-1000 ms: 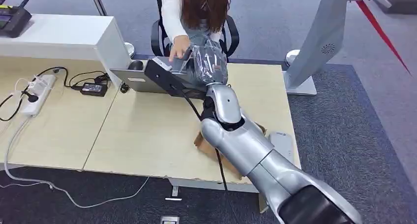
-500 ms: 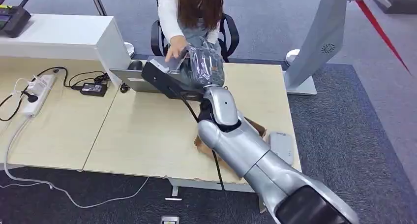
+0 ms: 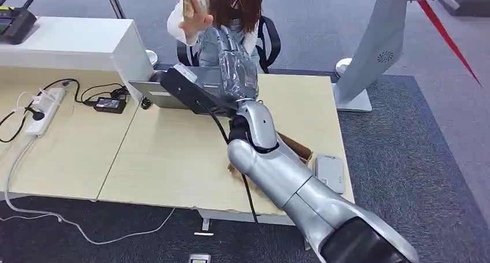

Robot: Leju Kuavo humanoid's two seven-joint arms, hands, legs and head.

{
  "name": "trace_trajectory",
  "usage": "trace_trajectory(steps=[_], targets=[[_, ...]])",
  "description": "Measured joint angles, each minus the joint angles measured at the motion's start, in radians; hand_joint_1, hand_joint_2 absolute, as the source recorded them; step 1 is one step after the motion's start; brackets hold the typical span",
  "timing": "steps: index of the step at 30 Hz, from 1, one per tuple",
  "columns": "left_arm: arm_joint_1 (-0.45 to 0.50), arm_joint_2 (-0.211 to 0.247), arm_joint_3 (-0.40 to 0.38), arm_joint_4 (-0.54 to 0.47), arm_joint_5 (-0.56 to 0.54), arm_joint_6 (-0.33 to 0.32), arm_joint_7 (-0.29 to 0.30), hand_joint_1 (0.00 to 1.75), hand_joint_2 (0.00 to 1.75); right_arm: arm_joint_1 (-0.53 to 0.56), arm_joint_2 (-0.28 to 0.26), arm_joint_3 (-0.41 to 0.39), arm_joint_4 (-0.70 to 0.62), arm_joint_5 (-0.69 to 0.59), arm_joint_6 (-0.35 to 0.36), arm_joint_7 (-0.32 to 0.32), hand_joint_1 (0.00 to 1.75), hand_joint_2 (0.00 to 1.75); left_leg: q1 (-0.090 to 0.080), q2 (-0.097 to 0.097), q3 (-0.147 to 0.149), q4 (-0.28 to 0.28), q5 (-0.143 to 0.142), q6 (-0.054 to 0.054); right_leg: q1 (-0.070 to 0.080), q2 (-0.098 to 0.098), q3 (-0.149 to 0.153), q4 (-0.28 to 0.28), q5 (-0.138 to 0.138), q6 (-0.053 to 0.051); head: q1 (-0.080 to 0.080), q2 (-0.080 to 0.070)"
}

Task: Pass the card to the sensor for recognition and then transmit it.

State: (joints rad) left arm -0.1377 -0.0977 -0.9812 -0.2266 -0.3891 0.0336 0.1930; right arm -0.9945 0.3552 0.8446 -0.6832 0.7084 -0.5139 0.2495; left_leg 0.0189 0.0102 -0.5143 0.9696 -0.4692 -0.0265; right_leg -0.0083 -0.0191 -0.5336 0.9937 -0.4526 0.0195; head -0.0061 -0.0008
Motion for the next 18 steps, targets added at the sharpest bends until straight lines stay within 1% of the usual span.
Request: trace_trajectory(steps=[6, 10, 14, 18], targets=[[0.001, -0.002, 0.000, 0.000, -0.005, 0.004, 0.002, 0.00, 0.00, 0.008, -0.003, -0.002, -0.025, 0.008, -0.006, -0.013, 0.00, 1.75, 0.000, 0.000, 0.000, 0.000, 0.000, 0.000, 0.000, 0.000, 0.000, 0.000, 0.000, 0.000, 0.000, 0.000], [0.003, -0.002, 0.001, 0.000, -0.001, 0.010, 0.003, 0.00, 0.00, 0.038, -0.018, -0.005, -0.081, -0.016, -0.005, -0.031, 0.00, 1.75, 0.000, 0.000, 0.000, 0.000, 0.000, 0.000, 0.000, 0.000, 0.000, 0.000, 0.000, 0.000, 0.000, 0.000], [0.003, -0.002, 0.001, 0.000, -0.001, 0.012, 0.003, 0.00, 0.00, 0.060, -0.034, -0.008, -0.131, -0.019, -0.004, -0.034, 0.00, 1.75, 0.000, 0.000, 0.000, 0.000, 0.000, 0.000, 0.000, 0.000, 0.000, 0.000, 0.000, 0.000, 0.000, 0.000], [0.004, -0.002, 0.001, 0.000, 0.009, 0.020, 0.004, 0.00, 0.00, 0.092, -0.052, -0.017, -0.187, -0.078, -0.013, -0.062, 0.00, 1.75, 0.000, 0.000, 0.001, 0.000, 0.000, 0.000, 0.000, 0.000, 0.000, 0.000, 0.000, 0.000, 0.000, 0.000]])
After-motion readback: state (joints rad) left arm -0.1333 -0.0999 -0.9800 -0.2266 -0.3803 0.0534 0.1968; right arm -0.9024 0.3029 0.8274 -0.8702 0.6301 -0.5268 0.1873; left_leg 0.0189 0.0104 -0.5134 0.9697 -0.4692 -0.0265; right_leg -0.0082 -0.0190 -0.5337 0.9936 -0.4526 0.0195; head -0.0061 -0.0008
